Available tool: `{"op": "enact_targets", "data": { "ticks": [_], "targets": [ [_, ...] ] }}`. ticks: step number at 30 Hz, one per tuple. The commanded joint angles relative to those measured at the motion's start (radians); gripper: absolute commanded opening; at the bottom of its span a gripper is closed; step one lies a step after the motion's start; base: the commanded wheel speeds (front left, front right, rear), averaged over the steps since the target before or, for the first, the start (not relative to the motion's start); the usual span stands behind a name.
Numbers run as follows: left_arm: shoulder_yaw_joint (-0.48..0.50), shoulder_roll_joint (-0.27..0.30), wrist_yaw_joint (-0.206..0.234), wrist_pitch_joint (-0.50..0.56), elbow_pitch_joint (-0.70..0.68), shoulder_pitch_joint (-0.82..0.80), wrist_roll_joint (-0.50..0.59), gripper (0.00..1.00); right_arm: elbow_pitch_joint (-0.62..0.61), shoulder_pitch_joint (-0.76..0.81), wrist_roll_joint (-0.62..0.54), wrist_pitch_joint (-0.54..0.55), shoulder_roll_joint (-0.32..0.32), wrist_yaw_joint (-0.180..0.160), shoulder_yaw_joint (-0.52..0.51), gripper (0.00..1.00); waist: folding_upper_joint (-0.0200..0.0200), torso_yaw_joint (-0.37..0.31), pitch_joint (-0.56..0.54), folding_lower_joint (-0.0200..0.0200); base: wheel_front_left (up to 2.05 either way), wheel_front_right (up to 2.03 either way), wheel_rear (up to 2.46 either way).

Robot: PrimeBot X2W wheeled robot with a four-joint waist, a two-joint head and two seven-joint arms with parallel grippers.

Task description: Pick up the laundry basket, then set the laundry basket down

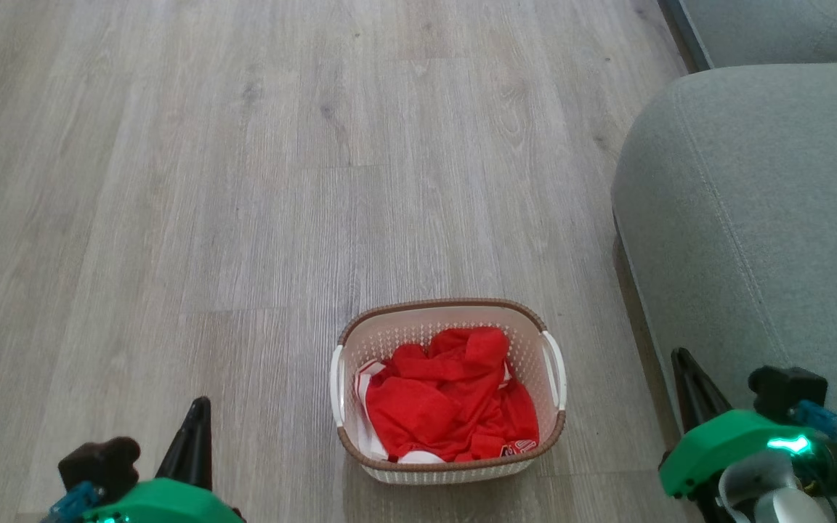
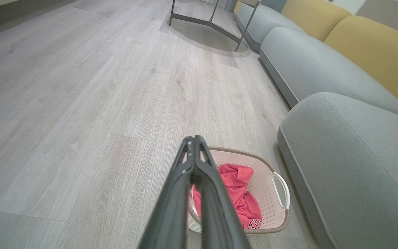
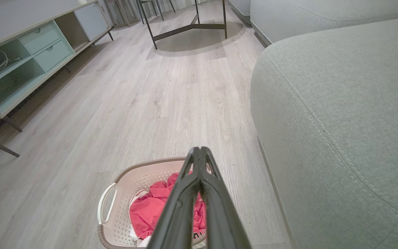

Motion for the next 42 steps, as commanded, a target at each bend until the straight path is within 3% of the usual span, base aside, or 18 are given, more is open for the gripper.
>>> {"op": "enact_targets", "data": {
  "ticks": [1,42],
  "targets": [
    [0.012,0.008,0.000,0.001,-0.026,-0.049,-0.023,0.00,-0.028,-0.048,0.027,0.001,-0.005,-0.001,-0.006,0.00,-0.0001,0.000,0.000,0.0000,0.00,0.00,0.00],
    [0.060,0.011,-0.009,0.034,0.042,-0.153,-0.497,0.00,0.015,-0.090,0.538,0.040,-0.026,-0.003,-0.025,0.00,-0.0001,-0.012,0.003,0.0000,0.00,0.00,0.00]
  ]
}}
